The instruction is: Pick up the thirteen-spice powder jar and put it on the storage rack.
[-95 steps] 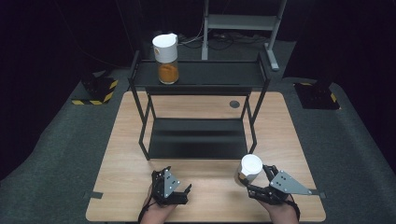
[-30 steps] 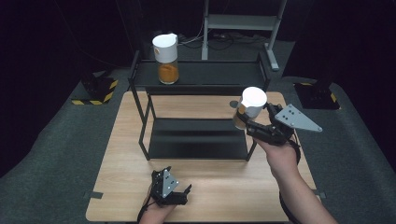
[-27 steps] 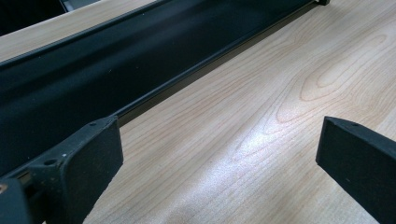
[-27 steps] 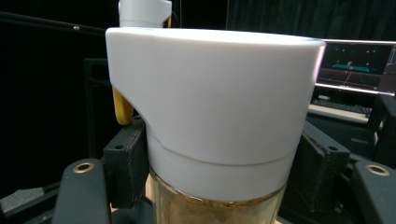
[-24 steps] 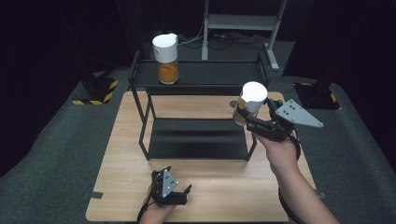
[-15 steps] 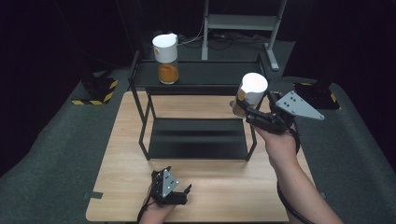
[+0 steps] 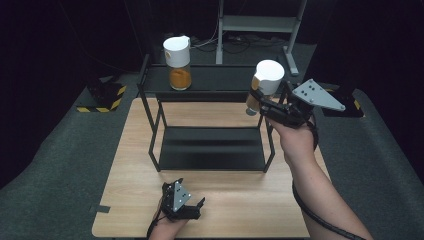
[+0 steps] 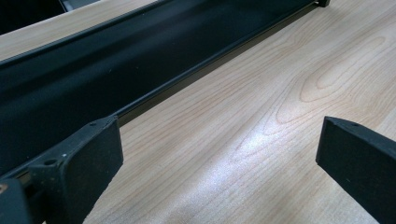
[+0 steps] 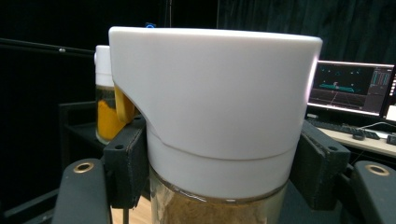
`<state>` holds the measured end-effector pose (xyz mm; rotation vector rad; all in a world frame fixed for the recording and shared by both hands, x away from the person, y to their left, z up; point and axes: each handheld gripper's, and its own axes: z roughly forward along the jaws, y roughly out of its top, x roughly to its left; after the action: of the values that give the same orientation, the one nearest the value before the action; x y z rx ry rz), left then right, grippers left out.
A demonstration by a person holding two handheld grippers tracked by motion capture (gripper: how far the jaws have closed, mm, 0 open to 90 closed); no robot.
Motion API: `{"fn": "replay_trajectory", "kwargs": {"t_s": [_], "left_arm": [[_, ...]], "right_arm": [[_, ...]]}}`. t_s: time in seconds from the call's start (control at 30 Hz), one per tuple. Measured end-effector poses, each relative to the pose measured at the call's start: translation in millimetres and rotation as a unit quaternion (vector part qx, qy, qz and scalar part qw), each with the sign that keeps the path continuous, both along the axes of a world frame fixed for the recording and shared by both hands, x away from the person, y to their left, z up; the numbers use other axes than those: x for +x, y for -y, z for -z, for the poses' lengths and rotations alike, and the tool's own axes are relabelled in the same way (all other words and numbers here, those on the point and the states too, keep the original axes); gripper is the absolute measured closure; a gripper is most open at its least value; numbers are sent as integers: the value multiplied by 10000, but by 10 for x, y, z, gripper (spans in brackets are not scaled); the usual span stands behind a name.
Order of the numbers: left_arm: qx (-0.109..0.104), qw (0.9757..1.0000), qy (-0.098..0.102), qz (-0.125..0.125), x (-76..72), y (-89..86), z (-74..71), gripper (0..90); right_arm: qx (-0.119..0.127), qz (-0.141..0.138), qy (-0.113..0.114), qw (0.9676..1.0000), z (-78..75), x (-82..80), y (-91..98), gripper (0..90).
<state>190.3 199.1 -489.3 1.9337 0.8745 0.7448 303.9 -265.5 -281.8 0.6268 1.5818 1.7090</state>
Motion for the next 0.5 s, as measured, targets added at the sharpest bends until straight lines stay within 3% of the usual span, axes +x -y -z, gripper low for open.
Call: {"fn": "replay_trajectory", "kwargs": {"t_s": [0.5], "left_arm": [[-45,10000,-2,30,5,-22,4,9]], "right_arm": [[-12,177,-56,9998,-159,253,-255,297]]}}
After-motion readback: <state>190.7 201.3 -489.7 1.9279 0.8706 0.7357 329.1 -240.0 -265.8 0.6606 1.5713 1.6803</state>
